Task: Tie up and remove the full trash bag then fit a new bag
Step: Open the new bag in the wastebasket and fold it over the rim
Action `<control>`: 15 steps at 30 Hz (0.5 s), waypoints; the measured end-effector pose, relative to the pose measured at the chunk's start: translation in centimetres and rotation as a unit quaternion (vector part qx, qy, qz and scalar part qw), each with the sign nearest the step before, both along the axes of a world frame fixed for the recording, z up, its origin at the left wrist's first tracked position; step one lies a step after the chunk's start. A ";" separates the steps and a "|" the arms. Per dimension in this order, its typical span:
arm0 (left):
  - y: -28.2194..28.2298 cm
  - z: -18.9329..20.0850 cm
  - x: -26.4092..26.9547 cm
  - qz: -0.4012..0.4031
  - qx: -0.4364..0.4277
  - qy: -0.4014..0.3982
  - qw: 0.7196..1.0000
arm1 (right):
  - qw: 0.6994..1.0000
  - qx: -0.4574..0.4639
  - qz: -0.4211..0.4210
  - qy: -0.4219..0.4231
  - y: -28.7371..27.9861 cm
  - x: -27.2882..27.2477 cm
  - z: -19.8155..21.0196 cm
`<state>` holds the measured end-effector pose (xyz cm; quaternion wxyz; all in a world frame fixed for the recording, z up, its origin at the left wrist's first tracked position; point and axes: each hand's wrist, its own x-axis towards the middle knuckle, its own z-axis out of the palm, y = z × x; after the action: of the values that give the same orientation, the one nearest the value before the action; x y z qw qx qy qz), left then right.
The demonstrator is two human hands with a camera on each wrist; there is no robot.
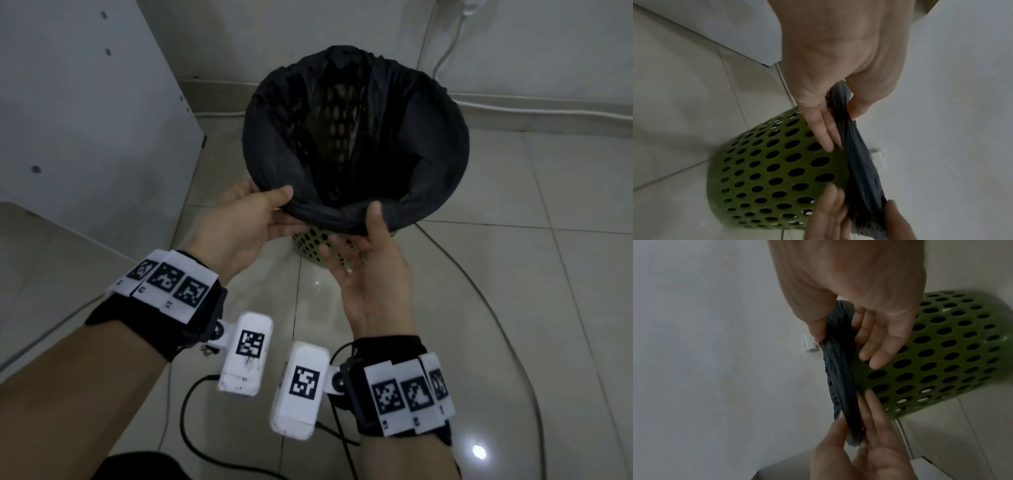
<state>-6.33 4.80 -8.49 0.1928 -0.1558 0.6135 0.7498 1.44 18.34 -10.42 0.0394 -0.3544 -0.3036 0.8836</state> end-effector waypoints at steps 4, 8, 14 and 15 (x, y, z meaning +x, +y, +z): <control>0.1 0.4 -0.4 -0.008 -0.019 0.004 1.000 | 0.999 -0.035 -0.025 -0.008 1.1 -0.4 0.6; 0.3 0.4 -0.6 0.009 -0.024 0.003 1.000 | 0.995 -0.092 -0.036 -0.011 0.9 -0.6 1.3; 0.8 0.0 0.3 0.004 0.003 -0.020 1.000 | 0.994 -0.101 -0.029 0.005 0.6 -0.9 1.1; 0.8 0.0 0.2 0.011 0.009 -0.020 1.000 | 0.994 -0.103 -0.028 0.015 0.7 -0.7 0.9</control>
<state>-6.12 5.65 -8.50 0.1977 -0.1759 0.6006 0.7545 0.78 19.02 -9.50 0.0324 -0.3516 -0.2000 0.9140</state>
